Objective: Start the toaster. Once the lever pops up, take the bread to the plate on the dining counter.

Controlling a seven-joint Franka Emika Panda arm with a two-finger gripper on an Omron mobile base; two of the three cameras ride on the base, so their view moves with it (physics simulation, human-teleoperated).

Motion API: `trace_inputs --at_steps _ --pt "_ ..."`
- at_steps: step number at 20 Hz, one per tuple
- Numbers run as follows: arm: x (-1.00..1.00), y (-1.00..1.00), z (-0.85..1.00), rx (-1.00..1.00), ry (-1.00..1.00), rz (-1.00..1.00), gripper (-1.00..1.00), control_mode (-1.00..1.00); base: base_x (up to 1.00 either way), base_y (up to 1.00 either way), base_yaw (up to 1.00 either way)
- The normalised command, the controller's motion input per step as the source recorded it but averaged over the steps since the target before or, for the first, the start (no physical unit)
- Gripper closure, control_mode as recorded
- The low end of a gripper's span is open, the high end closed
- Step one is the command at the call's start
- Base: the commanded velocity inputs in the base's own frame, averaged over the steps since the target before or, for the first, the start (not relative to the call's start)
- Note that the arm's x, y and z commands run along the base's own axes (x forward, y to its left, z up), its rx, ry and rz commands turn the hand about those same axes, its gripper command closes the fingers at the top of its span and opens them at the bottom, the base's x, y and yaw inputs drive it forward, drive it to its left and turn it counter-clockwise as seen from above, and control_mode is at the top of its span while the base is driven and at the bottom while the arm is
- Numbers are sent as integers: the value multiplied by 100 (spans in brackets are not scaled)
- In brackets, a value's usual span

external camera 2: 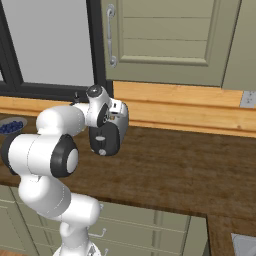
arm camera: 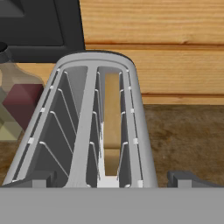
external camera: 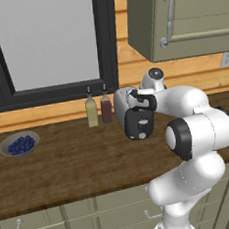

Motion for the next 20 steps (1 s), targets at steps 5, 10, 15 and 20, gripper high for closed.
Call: trace_inputs --at_steps 5,10,15,20 --pt "0 0 0 0 0 0 -100 -100 0 0 0" --pt "0 0 0 0 0 0 -100 -100 0 0 0" --pt "0 0 0 0 0 0 -100 -100 0 0 0" --pt "0 0 0 0 0 0 -100 -100 0 0 0"
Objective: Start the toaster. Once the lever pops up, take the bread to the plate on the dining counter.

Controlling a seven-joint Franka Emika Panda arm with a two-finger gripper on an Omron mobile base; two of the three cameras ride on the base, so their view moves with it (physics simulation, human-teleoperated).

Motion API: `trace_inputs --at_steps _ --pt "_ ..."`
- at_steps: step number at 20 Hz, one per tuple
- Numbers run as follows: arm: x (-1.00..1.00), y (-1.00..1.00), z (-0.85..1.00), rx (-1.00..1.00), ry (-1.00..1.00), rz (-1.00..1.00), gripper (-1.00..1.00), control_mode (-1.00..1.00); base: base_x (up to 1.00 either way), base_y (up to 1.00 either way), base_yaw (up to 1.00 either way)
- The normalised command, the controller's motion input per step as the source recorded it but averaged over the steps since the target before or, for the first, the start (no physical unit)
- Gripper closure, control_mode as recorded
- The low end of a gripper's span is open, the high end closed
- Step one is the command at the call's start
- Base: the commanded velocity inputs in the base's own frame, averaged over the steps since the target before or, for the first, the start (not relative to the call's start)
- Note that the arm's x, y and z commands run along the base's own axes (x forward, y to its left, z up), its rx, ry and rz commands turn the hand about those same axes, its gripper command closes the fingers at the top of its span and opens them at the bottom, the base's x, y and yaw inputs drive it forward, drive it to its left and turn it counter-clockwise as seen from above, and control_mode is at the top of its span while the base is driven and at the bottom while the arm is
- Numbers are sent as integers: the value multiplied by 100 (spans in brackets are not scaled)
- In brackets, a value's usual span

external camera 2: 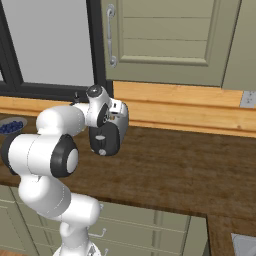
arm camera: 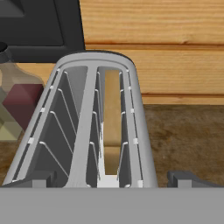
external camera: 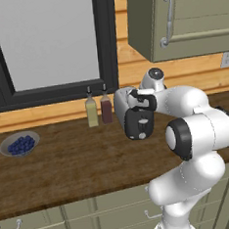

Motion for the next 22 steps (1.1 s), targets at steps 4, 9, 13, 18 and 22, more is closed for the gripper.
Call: trace_inputs --at_steps 4,9,13,18,22 --pt "0 0 0 0 0 0 -100 -100 0 0 0" --pt "0 0 0 0 0 0 -100 -100 0 0 0" --pt "0 0 0 0 0 0 -100 -100 0 0 0" --pt "0 0 0 0 0 0 -100 -100 0 0 0" --pt "0 0 0 0 0 0 -100 -100 0 0 0"
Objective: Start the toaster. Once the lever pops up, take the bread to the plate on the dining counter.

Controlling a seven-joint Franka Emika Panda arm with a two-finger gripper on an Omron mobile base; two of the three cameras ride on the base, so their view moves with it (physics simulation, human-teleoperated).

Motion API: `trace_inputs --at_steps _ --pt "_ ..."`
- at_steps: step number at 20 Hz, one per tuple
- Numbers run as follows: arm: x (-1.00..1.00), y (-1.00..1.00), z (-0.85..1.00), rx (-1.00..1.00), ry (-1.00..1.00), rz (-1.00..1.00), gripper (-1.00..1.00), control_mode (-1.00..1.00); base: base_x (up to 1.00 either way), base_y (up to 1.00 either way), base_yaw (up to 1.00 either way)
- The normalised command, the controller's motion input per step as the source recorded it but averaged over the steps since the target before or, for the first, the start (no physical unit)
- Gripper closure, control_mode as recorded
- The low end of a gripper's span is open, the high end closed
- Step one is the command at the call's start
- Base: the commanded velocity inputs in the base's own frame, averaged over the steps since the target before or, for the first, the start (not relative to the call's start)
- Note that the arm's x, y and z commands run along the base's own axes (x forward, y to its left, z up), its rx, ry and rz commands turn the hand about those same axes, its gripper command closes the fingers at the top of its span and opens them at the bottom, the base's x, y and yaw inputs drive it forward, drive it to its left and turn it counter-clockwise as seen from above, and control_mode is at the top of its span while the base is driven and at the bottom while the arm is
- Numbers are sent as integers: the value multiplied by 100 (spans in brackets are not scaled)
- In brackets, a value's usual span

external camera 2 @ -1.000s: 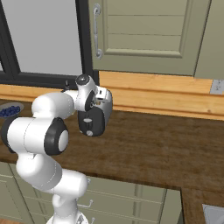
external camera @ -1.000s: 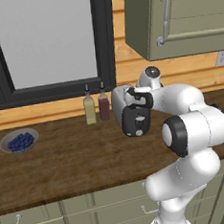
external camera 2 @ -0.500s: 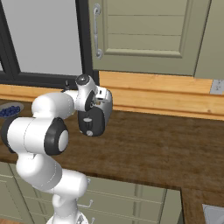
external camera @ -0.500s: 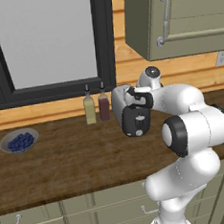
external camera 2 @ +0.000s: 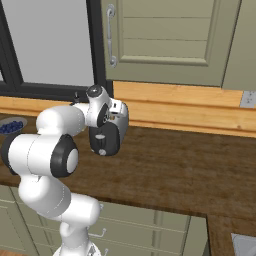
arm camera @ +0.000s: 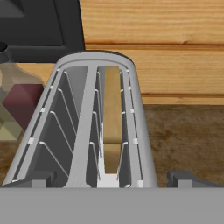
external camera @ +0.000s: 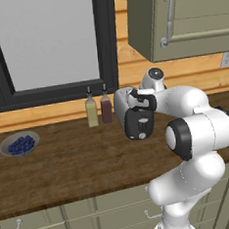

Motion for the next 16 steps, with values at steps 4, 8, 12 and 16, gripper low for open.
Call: trace_inputs --at_steps 4,8,12,16 --pt "0 0 0 0 0 0 -100 -100 0 0 0" --pt "0 0 0 0 0 0 -100 -100 0 0 0" --pt "0 0 0 0 0 0 -100 -100 0 0 0" --pt "0 0 0 0 0 0 -100 -100 0 0 0"
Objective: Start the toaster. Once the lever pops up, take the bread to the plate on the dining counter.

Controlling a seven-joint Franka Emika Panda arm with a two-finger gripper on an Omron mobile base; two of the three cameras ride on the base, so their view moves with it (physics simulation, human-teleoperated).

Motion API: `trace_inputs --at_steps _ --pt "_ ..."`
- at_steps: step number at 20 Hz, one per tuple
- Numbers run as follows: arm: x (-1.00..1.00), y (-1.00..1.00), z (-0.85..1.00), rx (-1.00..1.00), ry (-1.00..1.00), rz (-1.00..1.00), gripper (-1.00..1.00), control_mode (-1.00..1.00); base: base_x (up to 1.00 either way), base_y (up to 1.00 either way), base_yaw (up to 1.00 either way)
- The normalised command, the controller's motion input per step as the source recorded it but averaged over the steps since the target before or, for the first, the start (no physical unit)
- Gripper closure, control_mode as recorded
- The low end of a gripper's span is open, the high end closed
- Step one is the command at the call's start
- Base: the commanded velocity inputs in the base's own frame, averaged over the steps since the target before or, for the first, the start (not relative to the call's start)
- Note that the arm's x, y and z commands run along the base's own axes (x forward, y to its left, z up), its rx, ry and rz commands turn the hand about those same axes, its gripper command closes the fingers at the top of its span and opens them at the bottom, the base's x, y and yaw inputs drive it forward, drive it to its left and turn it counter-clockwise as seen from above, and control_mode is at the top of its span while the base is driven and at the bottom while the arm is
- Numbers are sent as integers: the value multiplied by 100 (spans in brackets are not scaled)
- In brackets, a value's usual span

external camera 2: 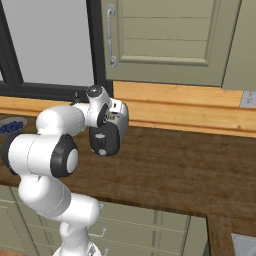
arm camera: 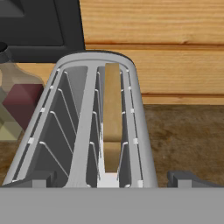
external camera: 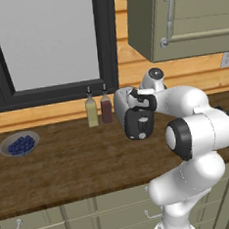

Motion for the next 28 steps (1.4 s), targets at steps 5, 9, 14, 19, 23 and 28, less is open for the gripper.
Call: trace_inputs --at_steps 5,9,14,19,23,28 --pt "0 0 0 0 0 0 -100 -100 0 0 0" --pt "0 0 0 0 0 0 -100 -100 0 0 0" --pt "0 0 0 0 0 0 -100 -100 0 0 0" --pt "0 0 0 0 0 0 -100 -100 0 0 0" --pt "1 0 0 0 0 0 -100 -100 0 0 0" --pt "12 0 0 0 0 0 -100 -100 0 0 0"
